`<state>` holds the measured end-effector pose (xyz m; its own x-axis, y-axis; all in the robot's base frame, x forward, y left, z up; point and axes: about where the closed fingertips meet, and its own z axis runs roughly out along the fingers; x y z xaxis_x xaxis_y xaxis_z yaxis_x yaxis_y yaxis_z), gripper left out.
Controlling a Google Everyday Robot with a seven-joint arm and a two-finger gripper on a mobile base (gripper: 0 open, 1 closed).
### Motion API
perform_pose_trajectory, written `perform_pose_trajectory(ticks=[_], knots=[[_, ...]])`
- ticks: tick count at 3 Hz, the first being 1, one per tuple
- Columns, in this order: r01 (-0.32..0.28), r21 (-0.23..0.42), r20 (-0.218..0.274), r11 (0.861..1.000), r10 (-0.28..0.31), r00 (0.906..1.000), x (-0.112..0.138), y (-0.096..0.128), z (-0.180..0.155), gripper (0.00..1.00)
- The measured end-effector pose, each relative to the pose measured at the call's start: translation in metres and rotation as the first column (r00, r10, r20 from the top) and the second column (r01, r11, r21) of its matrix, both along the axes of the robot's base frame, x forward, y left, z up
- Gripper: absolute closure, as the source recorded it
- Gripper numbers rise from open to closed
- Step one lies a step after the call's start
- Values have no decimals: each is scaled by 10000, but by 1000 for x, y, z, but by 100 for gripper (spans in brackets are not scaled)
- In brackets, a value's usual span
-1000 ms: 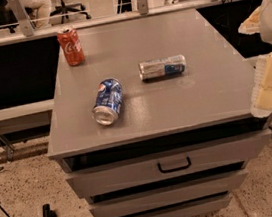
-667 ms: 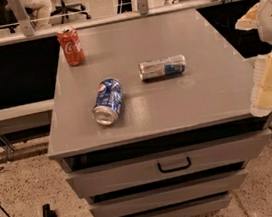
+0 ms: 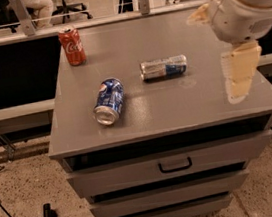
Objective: Pick pepsi can
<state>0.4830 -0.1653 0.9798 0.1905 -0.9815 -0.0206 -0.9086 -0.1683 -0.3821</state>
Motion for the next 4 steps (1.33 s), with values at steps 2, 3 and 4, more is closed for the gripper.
perform_pose_trajectory(ticks=[2,3,4], knots=[[-3836,-1266,-337,9148,3825,9233,16,52,-10,0],[-3850,-1283,-293,9139,3845,9226,16,52,-9,0],[-4672,-1305,-549,8745,4641,8841,19,58,-13,0]])
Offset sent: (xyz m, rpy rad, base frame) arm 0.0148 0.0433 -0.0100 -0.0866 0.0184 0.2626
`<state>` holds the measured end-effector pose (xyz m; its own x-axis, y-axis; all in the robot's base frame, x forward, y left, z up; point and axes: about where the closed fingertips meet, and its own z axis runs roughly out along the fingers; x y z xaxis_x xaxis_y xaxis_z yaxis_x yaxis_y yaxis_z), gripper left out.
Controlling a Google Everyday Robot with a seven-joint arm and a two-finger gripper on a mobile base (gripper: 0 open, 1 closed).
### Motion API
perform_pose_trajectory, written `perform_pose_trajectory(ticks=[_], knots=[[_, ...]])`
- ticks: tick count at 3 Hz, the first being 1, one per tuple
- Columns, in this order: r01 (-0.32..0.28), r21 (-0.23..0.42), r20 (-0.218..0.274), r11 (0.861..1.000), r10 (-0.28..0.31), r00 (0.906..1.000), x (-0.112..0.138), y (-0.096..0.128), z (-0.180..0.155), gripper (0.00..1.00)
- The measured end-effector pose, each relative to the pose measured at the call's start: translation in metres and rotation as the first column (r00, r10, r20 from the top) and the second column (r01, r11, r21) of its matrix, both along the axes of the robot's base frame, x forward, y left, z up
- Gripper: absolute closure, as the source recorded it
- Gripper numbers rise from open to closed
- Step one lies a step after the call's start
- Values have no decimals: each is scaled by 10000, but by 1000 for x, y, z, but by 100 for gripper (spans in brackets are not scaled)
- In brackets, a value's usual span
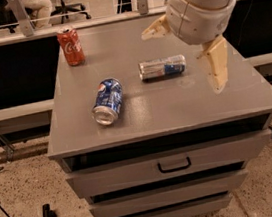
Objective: Pick pepsi can
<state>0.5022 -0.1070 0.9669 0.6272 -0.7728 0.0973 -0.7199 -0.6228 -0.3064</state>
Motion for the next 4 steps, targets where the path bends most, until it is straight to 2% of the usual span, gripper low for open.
perform_pose_trajectory(ticks=[1,2,3,4], knots=[[-1887,-29,-267,9820,1885,9817,8,22,-11,0],[-4713,-63,-443,8820,4706,8813,18,57,-26,0],[-6141,-42,-571,7892,6129,7881,19,84,-41,0],[-6974,-181,-755,7165,6945,7155,24,115,-66,0]])
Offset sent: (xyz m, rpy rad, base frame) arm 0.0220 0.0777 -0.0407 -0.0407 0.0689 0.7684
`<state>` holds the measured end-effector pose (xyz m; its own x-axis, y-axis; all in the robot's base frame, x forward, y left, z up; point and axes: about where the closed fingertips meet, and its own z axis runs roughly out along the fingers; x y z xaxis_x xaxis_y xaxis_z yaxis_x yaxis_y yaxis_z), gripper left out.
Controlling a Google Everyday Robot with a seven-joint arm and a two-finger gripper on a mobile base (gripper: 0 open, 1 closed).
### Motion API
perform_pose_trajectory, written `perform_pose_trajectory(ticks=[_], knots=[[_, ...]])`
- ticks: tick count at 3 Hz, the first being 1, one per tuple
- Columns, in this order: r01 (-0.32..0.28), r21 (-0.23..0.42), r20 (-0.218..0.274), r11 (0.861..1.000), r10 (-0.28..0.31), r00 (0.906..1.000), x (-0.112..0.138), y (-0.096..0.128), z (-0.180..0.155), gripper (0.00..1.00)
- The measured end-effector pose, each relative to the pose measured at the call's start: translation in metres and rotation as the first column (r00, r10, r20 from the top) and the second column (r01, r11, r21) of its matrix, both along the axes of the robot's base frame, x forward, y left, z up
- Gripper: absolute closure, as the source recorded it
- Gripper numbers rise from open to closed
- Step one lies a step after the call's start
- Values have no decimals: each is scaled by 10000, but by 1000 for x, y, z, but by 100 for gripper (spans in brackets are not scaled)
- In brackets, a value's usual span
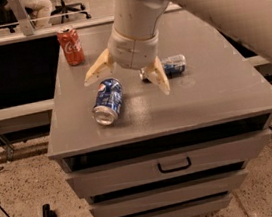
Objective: Pick pepsi can
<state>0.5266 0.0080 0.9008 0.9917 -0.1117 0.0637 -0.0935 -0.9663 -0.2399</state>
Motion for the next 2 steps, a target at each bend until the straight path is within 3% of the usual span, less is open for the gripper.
perform_pose_trajectory(ticks=[2], knots=[[-54,-356,452,9993,70,9990,4,24,-33,0]])
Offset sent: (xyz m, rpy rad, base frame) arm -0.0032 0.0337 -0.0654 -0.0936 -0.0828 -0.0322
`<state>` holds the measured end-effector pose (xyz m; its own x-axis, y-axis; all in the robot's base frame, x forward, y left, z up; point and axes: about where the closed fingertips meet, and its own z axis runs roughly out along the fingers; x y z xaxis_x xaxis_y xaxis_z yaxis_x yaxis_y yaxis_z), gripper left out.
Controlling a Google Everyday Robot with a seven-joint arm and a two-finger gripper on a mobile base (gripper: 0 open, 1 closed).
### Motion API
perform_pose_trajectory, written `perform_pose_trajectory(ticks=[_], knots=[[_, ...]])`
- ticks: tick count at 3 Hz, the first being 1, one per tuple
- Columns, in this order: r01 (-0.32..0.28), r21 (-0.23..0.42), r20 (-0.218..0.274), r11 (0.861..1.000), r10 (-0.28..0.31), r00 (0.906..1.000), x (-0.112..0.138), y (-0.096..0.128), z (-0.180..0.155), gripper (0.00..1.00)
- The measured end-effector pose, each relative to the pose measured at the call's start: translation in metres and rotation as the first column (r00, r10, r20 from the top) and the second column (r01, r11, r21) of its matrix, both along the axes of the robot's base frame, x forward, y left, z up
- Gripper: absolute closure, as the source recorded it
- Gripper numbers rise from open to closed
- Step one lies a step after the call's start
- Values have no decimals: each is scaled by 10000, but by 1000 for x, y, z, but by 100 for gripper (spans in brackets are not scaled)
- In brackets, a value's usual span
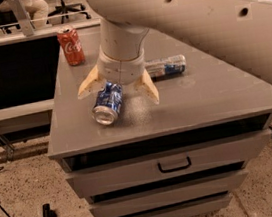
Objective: Pick pepsi can
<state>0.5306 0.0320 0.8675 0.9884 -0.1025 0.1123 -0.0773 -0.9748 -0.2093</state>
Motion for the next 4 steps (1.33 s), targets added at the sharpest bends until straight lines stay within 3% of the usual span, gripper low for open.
perform_pose_trajectory(ticks=[1,2,3,4], knots=[[101,-361,107,9993,-98,9999,-11,5,-16,12],[133,-823,137,9965,-122,9998,-21,8,-32,43],[102,-914,74,9958,-96,9999,-22,9,-32,65],[101,-914,72,9958,-95,9999,-22,9,-30,55]])
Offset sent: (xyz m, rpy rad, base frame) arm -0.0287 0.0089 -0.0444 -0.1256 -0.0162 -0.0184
